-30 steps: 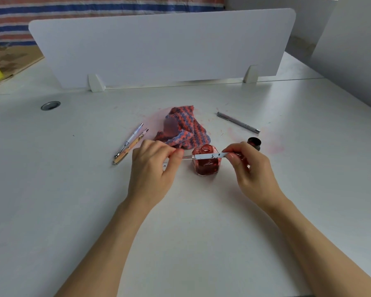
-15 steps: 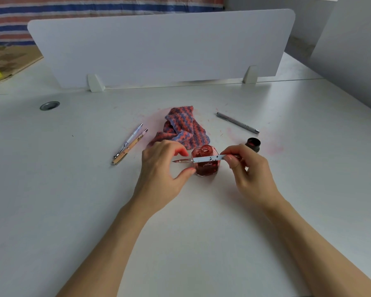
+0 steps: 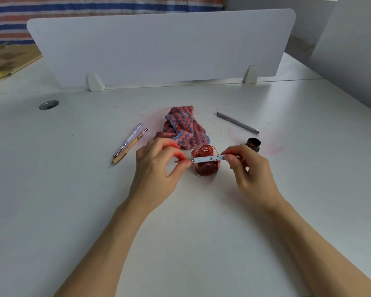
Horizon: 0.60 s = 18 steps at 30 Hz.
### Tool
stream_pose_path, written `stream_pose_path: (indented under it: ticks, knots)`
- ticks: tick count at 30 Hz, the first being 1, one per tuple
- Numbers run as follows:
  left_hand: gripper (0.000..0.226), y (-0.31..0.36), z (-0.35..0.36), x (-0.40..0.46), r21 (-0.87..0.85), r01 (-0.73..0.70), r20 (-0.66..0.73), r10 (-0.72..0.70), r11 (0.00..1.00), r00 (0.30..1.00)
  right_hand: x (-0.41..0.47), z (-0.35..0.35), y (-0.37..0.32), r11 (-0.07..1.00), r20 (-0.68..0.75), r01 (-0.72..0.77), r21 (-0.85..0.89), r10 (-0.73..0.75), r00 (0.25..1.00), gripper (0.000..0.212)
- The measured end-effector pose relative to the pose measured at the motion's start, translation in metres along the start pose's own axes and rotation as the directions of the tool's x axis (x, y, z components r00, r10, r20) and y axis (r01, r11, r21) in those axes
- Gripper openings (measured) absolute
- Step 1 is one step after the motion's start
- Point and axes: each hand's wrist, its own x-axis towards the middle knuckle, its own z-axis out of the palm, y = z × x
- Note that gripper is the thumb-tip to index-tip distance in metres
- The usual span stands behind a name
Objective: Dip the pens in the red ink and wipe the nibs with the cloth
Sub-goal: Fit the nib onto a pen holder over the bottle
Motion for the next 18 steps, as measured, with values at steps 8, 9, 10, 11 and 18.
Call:
stream_pose_path:
  ticks: [8,9,10,11,18]
  knots:
    - [0.027,-0.0012,0.0018,-0.0010,-0.001,0.025,0.046,-0.025,1.000,0.999,-0.0006,0.0003,0.0000,1.000,-0.001,0.009,-0.005,-0.009,1.000,0.020]
    - [0.024,-0.0023,0.0017,-0.0017,-0.015,0.024,0.069,-0.023,1.000,0.997,-0.0009,0.0008,0.0000,1.000,0.001,0.007,-0.006,-0.007,1.000,0.020]
    - [0.024,-0.0020,0.0013,-0.0024,-0.049,0.029,0.095,-0.024,0.998,0.995,-0.0010,0.0011,0.0001,1.000,0.000,0.005,-0.007,-0.005,1.000,0.020]
    - [0.030,-0.0006,0.0007,-0.0028,-0.087,0.034,0.115,-0.024,0.996,0.993,-0.0009,0.0011,0.0003,1.000,-0.001,0.004,-0.007,-0.004,1.000,0.020]
    - [0.021,-0.0017,0.0021,-0.0014,-0.056,-0.001,0.069,0.005,0.998,0.998,-0.0010,0.0009,-0.0005,1.000,-0.009,0.019,-0.001,-0.019,1.000,0.032]
